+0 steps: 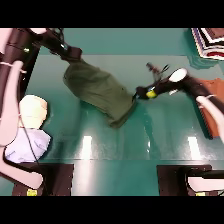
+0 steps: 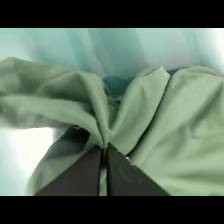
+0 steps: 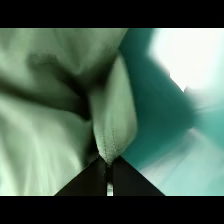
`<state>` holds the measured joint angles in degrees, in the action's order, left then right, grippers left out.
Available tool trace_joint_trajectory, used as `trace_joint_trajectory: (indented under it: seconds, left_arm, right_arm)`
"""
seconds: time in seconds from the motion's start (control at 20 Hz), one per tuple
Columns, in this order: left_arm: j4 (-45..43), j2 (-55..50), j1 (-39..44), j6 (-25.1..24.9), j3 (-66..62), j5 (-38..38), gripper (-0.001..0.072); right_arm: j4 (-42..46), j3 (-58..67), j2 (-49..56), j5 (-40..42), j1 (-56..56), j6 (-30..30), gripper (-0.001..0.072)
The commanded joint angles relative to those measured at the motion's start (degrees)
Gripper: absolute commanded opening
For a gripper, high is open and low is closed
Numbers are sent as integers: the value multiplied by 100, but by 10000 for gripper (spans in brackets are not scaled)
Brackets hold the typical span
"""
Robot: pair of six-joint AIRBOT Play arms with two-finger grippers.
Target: Fold the shirts.
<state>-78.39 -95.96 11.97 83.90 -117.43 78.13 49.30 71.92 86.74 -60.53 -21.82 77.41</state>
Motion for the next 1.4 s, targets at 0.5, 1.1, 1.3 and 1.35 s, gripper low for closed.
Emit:
trace_joint_trajectory:
  seconds: [0.5, 1.1, 1.3, 1.35]
  left_arm:
    - [-44, 4240, 2, 461, -7, -542, 25]
    - [251, 2483, 2, 396, 1888, 155, 26]
    - [446, 1158, 0, 59, 2940, -935, 26]
    - [494, 879, 0, -63, 2949, -1204, 26]
  right_arm:
    - [1537, 2479, -3803, -1213, 1480, 50, 15]
    - [1683, 1930, -1818, -2129, 1963, 614, 14]
    - [1685, 1405, -564, -1469, 1963, 603, 14]
    - [1676, 1416, -348, -1322, 1963, 603, 14]
